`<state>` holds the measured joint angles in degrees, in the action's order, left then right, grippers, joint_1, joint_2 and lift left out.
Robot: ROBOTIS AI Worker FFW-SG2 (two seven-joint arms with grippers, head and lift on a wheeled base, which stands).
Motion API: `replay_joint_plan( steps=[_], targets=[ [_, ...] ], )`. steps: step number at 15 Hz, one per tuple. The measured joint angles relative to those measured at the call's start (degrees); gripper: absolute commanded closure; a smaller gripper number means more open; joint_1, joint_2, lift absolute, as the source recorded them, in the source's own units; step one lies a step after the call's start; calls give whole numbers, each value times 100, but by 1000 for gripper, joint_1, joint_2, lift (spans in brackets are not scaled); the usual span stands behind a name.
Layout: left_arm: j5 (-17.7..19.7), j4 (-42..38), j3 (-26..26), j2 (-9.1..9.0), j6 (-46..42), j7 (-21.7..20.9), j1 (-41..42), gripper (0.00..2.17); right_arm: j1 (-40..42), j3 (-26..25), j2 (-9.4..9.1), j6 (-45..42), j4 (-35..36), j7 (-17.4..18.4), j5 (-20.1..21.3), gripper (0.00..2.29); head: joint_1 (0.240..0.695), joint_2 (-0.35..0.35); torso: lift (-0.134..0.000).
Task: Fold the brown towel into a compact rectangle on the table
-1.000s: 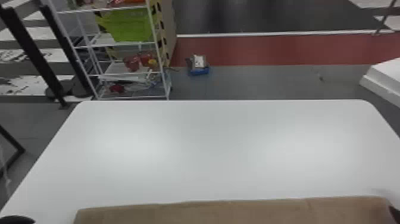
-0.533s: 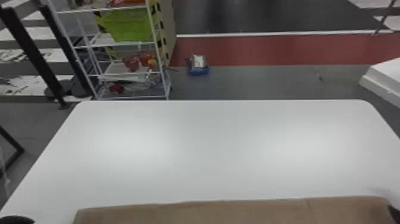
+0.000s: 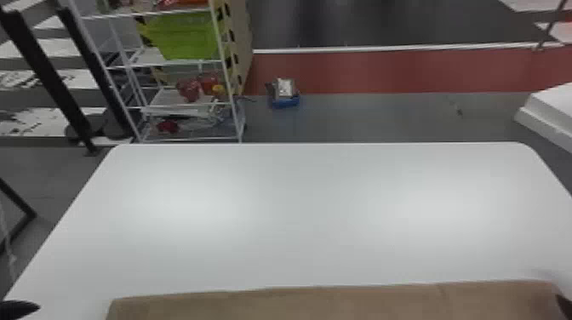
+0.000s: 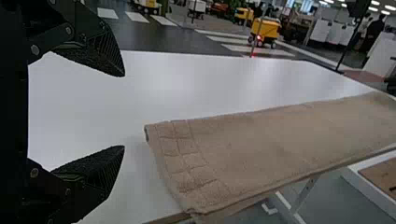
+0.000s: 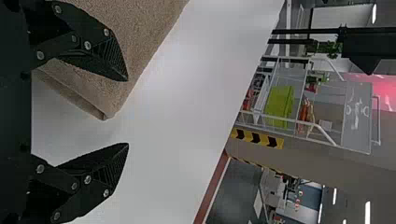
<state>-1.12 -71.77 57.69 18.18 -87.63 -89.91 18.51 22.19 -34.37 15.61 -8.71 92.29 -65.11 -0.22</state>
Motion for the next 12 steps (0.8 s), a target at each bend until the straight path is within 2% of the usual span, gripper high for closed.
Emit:
replay_joint_plan(
  steps=[1,3,6,9,12],
  targets=[
    [255,-95,-19,-24,478,0,51,397,1,7,-13,-7,-1,0,12,461,695,109,-123],
    [665,-492,-53,-140,2075,0,194,373,1,17,-23,-11,0,-1,22,461,695,138,-123],
    [1214,-1271,-125,-484,4287,0,485,373,-3,1,-23,-28,5,0,11,461,695,142,-123],
    [1450,-1917,-427,-825,5448,49,825,373,-4,-51,-23,-66,0,7,-41,461,695,71,-123],
    [1492,-2291,-734,-1023,6303,271,1045,373,-3,-110,-23,-131,-9,7,-50,461,695,26,-123]
  ],
)
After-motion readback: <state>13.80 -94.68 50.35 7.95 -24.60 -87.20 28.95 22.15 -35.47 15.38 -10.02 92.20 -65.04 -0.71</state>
